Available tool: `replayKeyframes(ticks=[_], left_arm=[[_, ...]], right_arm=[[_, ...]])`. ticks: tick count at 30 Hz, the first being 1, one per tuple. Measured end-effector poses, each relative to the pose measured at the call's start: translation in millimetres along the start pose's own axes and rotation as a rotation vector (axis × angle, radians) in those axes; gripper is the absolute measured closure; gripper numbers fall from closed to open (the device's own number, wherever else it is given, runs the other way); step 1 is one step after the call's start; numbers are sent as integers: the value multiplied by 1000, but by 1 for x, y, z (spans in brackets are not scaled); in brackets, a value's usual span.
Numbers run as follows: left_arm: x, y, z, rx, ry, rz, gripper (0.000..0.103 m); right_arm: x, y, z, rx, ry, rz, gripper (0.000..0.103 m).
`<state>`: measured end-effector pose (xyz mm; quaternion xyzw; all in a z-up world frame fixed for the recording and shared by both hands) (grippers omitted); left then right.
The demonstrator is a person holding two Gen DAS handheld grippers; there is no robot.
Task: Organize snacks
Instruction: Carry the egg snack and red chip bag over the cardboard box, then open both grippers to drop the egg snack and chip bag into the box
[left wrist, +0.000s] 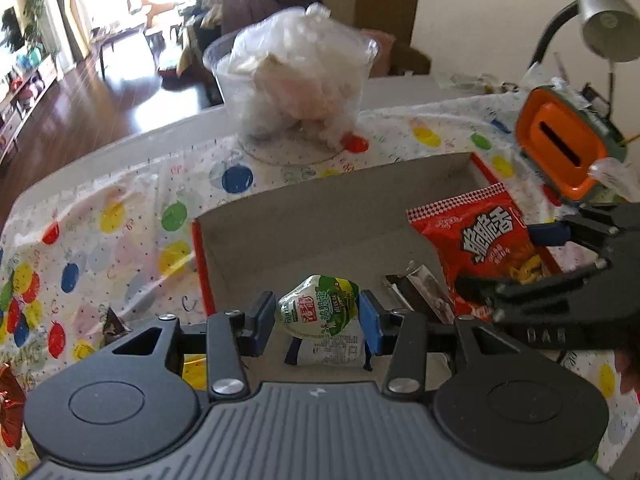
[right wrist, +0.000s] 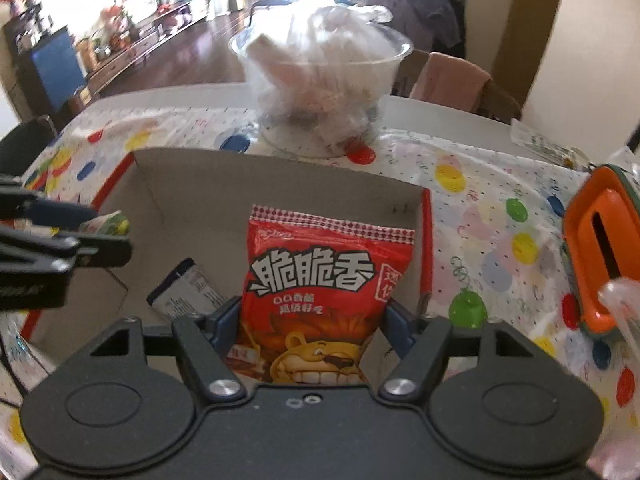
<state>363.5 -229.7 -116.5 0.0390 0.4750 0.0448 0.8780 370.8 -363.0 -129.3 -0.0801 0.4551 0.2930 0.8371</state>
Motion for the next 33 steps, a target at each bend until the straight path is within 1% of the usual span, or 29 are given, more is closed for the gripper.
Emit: replayKeyframes(ticks=[4,8,10,12,16,22,26,29,33], left_arm=[[25,-6,6,-14,73,-2,59],[46,-13,9,-10,147,-1,59],[58,-18,6,-1,217,-27,59],[67,-20,2,17,268,-33,59],[79,-21,-3,39,330,-33,59],[87,-22,-7,55,372,-34,58],[88,-19,-6,54,369,-27,58],[86,-18,-6,41,369,-39,57],[83,-15,-7,21,354,-41,57]], right_arm=[[15,2,-3,-40,48,38,31],[29,5,-5,-84,99,45,31],[34,6,-6,-88,120,48,31],[39,8,-7,-96,138,54,31],[45,10,-10,-99,173,63,31],[48,11,-14,-110,192,56,31],[48,11,-13,-109,192,57,30],[46,10,-11,-108,183,51,30],[39,10,-8,-102,164,52,25]])
Point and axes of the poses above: each gripper's, at about its wrist camera, not at the fingertips, and x roughly the way its jaws point, y to its left, z to its top, the point moved 9 cm from there along x, roughly the way its jaws point, and after that the axes turned 8 degrees about z, right-handed, at the moved point
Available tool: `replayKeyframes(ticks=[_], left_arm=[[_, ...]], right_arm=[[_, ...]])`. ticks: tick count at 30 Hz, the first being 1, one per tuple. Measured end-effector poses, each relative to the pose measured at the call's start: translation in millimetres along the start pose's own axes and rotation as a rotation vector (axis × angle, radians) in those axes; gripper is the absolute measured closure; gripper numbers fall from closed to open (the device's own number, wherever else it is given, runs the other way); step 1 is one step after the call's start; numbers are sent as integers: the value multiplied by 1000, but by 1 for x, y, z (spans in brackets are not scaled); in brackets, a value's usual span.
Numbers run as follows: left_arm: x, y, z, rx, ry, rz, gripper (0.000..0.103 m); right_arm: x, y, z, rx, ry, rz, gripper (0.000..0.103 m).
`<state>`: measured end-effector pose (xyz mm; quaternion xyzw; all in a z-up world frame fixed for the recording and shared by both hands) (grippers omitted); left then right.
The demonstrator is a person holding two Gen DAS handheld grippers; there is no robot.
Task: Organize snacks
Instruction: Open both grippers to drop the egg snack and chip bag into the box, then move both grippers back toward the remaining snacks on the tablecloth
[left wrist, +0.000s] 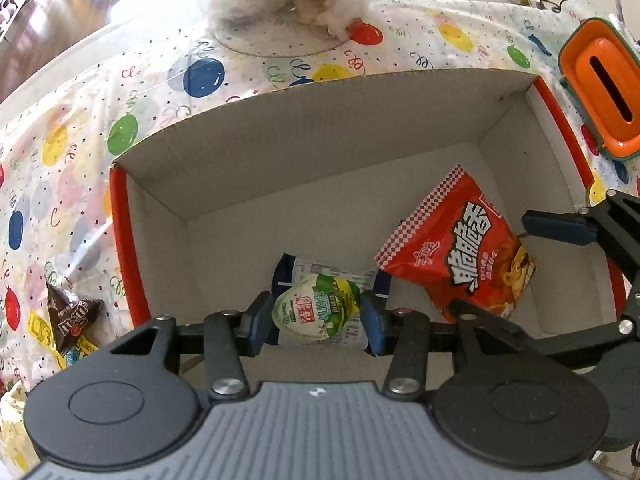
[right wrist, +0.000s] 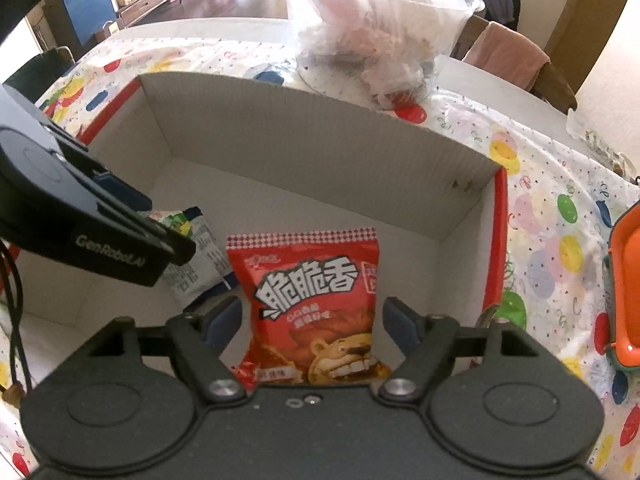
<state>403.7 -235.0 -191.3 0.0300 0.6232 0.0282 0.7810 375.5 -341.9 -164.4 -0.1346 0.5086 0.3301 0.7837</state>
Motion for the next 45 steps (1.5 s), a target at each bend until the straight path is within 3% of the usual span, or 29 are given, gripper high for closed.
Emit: replayKeyframes(ticks=[4,23,34,45], left_arm=[[-6,2,-3,-15,-20,-7,44],[-82,11,-26,-6,-261,-20,44],[-125,41,-52,-14,-406,-28,35],[-152,91,-91,-85,-489,-34,29]], right_arm=[[-10,3,1,3,-24,7,22],[-76,20,1,56,-205,48,8],[-114,46,8,99,-356,73,1],[-127,94,11,114,-426,97,0]])
Point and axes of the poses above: each gripper's, at about its wrist camera, not at the fingertips, and x roughly the way its jaws point, y to its left, z to its top, the point moved 9 cm from there along x, roughly the way its jaws point, and after that the axes turned 8 degrees about z, right-handed, at the moved point
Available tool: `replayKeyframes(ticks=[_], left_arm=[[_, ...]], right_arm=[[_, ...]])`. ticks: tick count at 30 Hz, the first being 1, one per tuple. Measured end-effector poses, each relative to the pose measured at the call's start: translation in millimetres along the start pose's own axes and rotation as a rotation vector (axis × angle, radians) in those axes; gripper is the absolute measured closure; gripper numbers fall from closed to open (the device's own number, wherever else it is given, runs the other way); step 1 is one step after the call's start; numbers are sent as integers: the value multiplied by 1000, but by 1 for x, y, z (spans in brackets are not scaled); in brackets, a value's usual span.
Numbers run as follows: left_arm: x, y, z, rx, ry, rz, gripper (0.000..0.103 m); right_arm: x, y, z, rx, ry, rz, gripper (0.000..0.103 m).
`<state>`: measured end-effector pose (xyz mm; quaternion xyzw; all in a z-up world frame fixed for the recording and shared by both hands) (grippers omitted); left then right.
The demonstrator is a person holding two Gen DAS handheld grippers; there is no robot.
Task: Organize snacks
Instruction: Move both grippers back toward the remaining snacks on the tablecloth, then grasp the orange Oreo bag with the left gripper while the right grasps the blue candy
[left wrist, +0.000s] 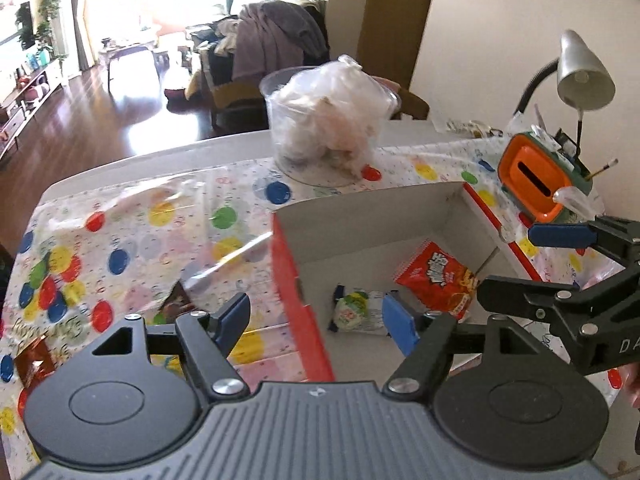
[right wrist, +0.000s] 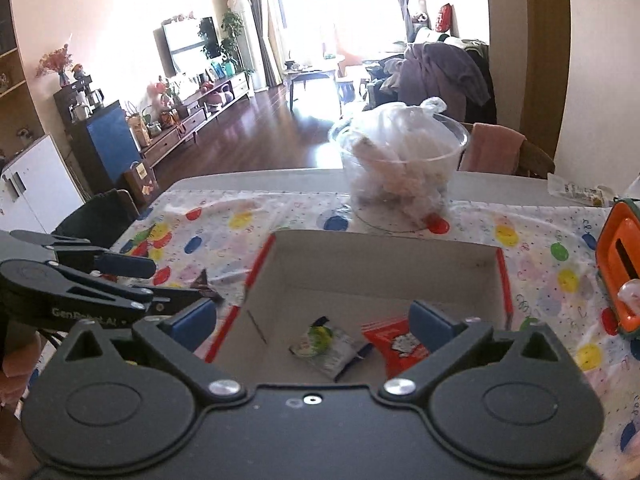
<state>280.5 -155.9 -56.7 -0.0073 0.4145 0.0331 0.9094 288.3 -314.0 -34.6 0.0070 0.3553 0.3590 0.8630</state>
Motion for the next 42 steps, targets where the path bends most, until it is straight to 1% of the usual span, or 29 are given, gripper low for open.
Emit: replayKeyframes(ticks=[2,3,9,11,13,16,22,24,26,30,32,37,42], left_arm=[[-6,11,-5,-15,-11,-3,23],[-10,17,-7,-25,-18,-4,23],[-33,52,-21,-60,-74,19,22],[-40,62,-26,-60,-99,33,18],[-46,73,-30,-63,-126,43,17],[-51,90,-38,-68,-133,52,17],[-50,135,-58,-102,-102,87,17],[-49,154,-63,-106,-95,118,17],[-48,170,-66,-111,-95,128,17],[-46,204,-71,-124,-91,177,17],[-42,220,-73,-127,-89,206,17],[-28,261,-76,-138,-67,263,17],[0,299,-82,-202,10,287,17]], right_arm=[[1,11,-1,-1,-6,8,0],[1,17,-2,-2,-9,11,0],[8,55,-6,-8,-24,46,0],[11,67,-8,-16,-29,52,0],[14,78,-11,-19,-27,61,0],[21,94,-16,-22,-21,70,0],[39,128,-28,-30,1,83,0],[46,138,-33,-36,11,82,0],[55,147,-37,-40,18,81,0],[75,163,-46,-49,43,75,0],[87,171,-50,-55,58,96,0],[115,190,-70,-97,130,99,1],[138,199,-91,-125,215,101,4]])
Point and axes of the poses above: each gripper's, at about its wrist camera, not at the fingertips, and x roughly the way its jaws point, y to its left, z to its top, the point moved 9 cm from there along x, roughly the way its jaws point, and after that the axes turned 8 degrees about z, right-handed, at the moved point
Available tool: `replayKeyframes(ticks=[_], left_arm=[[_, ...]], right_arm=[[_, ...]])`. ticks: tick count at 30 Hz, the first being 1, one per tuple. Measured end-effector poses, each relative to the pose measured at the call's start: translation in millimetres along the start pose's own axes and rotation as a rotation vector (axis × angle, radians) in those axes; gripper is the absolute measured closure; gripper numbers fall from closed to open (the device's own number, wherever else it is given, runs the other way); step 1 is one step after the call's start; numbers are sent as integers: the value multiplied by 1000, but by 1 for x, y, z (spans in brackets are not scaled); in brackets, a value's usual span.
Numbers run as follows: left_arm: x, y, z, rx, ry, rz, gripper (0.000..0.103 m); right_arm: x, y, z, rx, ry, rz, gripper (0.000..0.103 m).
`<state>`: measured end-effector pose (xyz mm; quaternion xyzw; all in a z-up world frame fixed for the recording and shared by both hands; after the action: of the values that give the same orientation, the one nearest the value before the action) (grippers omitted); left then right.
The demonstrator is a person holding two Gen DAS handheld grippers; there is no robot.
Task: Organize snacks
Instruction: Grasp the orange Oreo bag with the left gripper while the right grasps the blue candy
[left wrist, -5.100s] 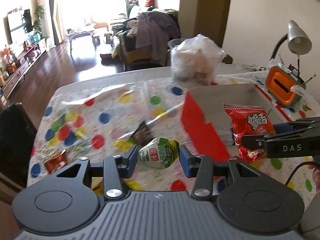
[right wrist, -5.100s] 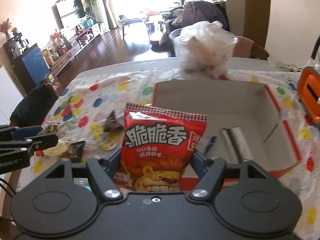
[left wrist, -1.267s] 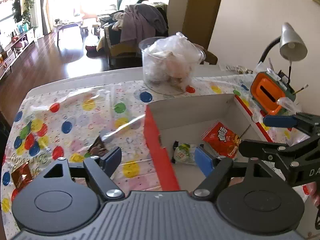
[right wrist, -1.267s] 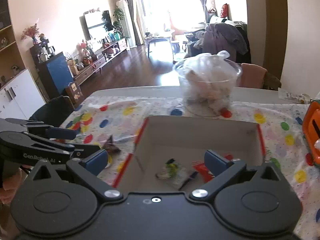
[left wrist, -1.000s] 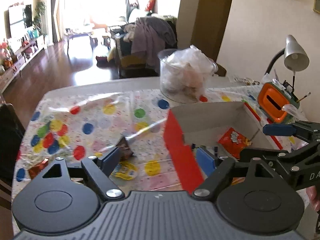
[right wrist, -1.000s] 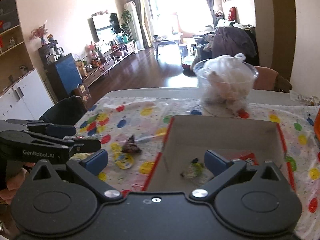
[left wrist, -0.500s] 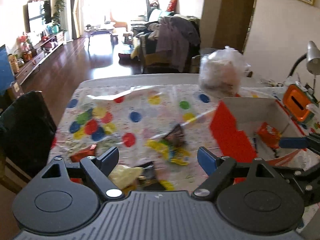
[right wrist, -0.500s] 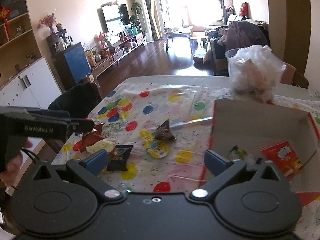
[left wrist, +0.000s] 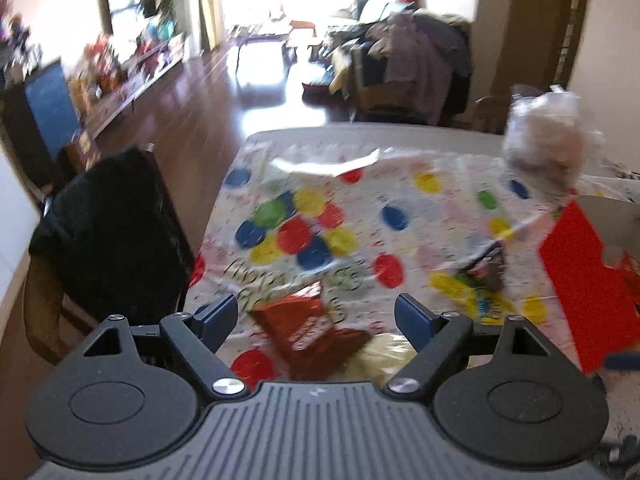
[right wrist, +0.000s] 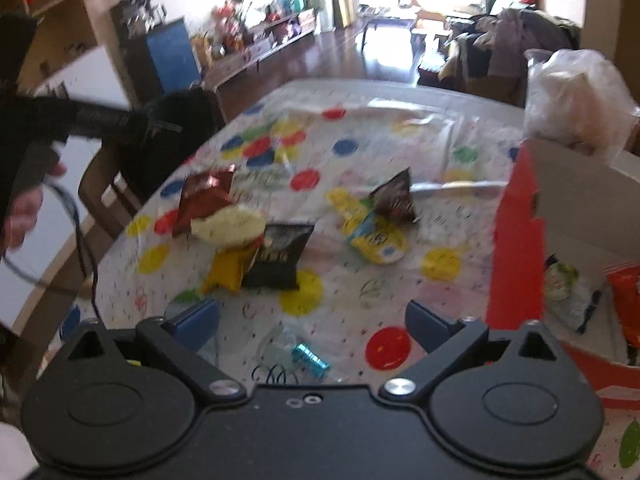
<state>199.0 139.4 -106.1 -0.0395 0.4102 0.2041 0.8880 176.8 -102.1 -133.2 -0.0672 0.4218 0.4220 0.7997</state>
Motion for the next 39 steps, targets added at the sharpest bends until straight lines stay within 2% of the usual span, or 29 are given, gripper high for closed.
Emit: replayKeyframes(ticks=[5,9,13,16,22,27,31,33,37,39], left_arm=[[35,18,-4,-68,106,-1,17],[62,14,-9,-107,215,-41,17],[87,14,-15,-164,304,-28,17],[99,11,-17,-195,345,-33,17],[118,10,-22,-221,425,-1,17],[129,11,-25,-267,471,-4,18],[135,9,-31,-257,502,7,40],[135,9,-33,-258,508,3,44],[132,10,-35,-248,490,2,57],[130,12,-36,-250,484,-2,58]], right_arm=[[21,5,-9,-56,66,-3,8],[36,7,-17,-115,125,4,19],[54,10,-29,-174,198,18,34],[64,12,-34,-205,237,22,50],[72,16,-38,-273,280,13,66],[76,14,-39,-300,298,7,77],[76,14,-39,-293,290,15,85],[76,14,-39,-284,288,19,92],[76,13,-39,-269,279,17,92],[76,11,-39,-249,270,15,92]])
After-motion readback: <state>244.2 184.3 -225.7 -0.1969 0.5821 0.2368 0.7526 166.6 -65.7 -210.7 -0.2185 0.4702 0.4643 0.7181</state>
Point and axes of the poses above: each gripper's, at about its wrist camera, not at the fingertips, and x roughly the way its jaws point, y to its left, z to its top, the point moved 9 cm from there along x, roughly the way its jaws point, and after that the axes turned 8 degrees about z, right-handed, at the moved point
